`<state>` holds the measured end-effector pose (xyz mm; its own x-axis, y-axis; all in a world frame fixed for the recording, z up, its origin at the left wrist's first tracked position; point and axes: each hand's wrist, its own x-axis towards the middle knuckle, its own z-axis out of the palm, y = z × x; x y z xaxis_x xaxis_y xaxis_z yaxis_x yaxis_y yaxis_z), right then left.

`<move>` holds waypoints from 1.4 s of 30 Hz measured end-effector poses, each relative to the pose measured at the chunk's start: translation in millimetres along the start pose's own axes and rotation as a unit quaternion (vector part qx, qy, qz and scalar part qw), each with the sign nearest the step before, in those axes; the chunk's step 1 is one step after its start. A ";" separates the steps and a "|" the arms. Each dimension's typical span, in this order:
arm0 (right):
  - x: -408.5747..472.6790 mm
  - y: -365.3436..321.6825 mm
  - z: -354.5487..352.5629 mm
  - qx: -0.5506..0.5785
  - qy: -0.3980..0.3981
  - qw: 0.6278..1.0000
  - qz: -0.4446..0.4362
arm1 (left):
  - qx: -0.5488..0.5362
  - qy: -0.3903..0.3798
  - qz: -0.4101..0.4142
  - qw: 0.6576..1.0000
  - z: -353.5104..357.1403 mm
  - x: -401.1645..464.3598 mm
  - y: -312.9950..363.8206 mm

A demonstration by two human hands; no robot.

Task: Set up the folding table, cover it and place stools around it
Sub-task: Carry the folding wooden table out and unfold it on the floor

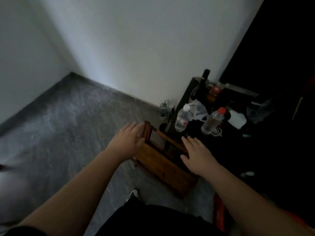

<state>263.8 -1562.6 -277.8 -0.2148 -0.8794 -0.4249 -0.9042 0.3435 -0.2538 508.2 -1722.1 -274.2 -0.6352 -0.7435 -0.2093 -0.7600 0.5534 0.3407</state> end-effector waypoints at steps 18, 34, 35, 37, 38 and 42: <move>117.8 29.3 137.1 0.164 0.055 0.967 0.185 | 0.017 -0.138 0.096 0.986 126.0 188.5 -70.7; 234.9 84.4 246.5 0.005 0.049 0.972 0.231 | 0.163 -0.163 0.177 0.957 280.7 280.4 -83.7; 232.3 79.0 245.8 0.014 0.053 0.969 0.240 | 0.162 -0.163 0.176 0.957 278.0 276.0 -83.8; 224.4 67.3 246.0 0.015 0.058 0.967 0.247 | 0.159 -0.158 0.176 0.958 272.8 263.8 -85.9; 220.1 62.2 247.1 0.012 0.055 0.967 0.248 | 0.159 -0.152 0.179 0.959 271.1 256.7 -87.7; 205.0 47.6 251.6 0.015 0.022 0.966 0.256 | 0.169 -0.149 0.188 0.956 266.3 236.5 -94.6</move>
<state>269.6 -1643.5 -595.7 -0.6475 -0.6047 -0.4638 -0.6644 0.7460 -0.0452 393.3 -1850.3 -600.0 -0.8451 -0.3551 -0.3996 -0.4387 0.8879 0.1388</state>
